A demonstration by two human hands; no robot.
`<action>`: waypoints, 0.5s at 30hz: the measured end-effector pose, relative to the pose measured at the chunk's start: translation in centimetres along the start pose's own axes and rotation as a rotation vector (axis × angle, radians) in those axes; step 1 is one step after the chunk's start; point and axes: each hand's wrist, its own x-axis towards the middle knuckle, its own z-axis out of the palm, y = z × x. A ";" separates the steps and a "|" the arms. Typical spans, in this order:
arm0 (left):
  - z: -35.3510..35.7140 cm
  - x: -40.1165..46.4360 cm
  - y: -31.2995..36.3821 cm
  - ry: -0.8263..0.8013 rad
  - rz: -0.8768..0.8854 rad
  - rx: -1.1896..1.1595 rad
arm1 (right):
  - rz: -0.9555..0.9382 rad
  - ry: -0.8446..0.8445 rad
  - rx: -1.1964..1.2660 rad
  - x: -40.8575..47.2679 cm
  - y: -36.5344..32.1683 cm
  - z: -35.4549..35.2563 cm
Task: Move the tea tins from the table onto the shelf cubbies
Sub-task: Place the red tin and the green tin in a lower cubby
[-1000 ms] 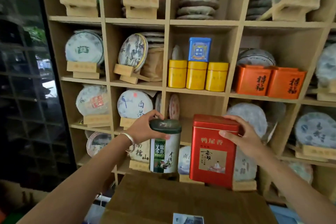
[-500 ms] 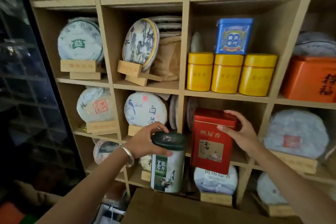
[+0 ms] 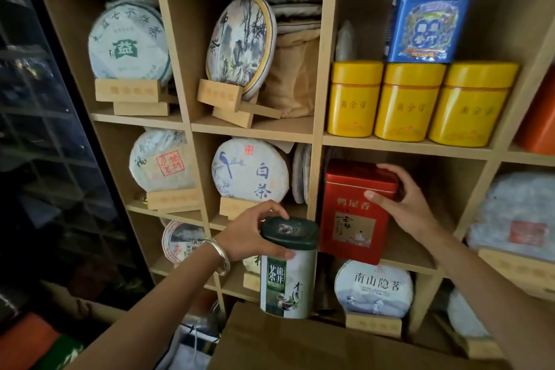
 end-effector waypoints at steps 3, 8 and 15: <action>0.5 0.2 -0.1 -0.013 0.002 -0.010 | -0.011 0.005 0.001 0.3 0.4 0.1; 1.6 0.3 0.1 -0.041 0.003 -0.025 | -0.030 -0.005 -0.008 0.4 1.3 0.7; 2.3 -0.2 0.5 -0.053 -0.014 -0.033 | -0.016 -0.054 -0.004 0.9 1.2 0.9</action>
